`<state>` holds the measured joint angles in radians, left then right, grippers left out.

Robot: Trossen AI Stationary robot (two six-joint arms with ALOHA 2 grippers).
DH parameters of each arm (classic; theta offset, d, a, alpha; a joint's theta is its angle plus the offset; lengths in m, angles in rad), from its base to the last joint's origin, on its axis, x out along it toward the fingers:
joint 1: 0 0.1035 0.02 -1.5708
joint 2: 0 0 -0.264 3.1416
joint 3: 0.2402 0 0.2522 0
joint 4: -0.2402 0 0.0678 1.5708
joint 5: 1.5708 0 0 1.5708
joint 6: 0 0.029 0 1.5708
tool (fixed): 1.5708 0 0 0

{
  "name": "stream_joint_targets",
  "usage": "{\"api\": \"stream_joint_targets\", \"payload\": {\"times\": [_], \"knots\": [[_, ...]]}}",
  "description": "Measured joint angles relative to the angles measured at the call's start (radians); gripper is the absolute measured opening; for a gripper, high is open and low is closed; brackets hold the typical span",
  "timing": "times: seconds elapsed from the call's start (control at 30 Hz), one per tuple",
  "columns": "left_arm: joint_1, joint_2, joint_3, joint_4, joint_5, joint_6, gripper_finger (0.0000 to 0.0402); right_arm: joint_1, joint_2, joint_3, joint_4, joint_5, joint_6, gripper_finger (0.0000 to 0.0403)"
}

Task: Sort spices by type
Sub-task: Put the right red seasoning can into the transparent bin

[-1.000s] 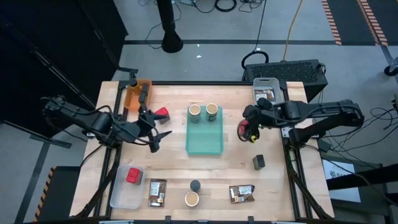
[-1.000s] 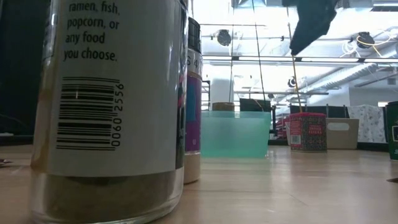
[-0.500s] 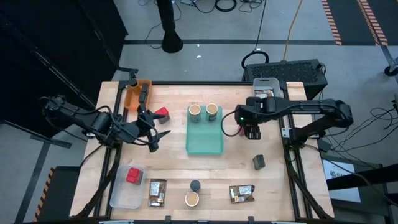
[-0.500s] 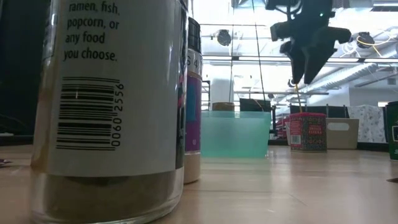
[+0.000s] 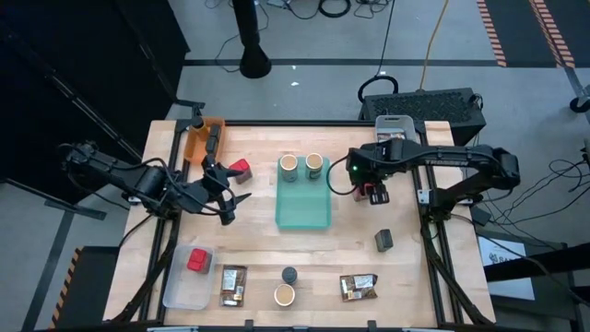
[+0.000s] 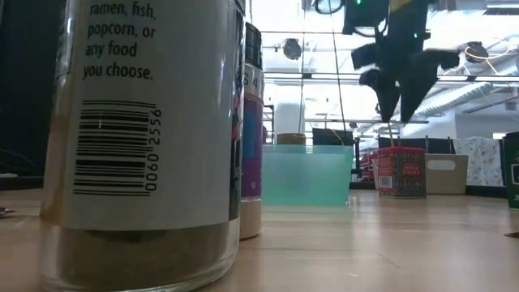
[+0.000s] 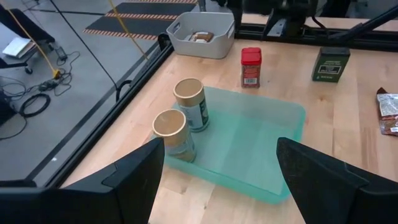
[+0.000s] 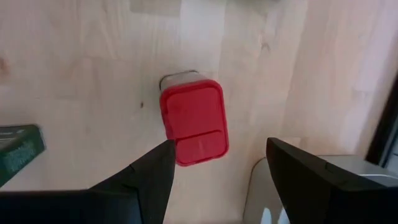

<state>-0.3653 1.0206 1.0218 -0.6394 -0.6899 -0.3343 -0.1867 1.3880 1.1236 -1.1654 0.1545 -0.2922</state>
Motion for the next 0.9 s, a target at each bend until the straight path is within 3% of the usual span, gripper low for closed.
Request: {"api": "stream_joint_targets", "payload": {"times": [0.23, 0.53, 0.73, 0.9], "knots": [[0.000, 0.000, 0.000, 0.001, 0.000, 0.000, 0.0310, -0.006, 0.001, -0.129, 0.049, -0.001, 0.013, 0.0259], [0.000, 0.000, 0.000, 0.002, -0.019, 0.000, 0.0310, -0.007, 0.000, -0.164, 0.124, -0.005, 0.008, 0.0303], [0.000, 0.000, 0.000, 0.002, -0.019, 0.000, 0.0310, -0.030, 0.003, -0.165, 0.174, -0.080, -0.057, 0.0302], [0.000, 0.000, 0.000, 0.002, -0.019, 0.000, 0.0310, -0.049, 0.040, -0.165, 0.173, -0.083, -0.037, 0.0288]]}}
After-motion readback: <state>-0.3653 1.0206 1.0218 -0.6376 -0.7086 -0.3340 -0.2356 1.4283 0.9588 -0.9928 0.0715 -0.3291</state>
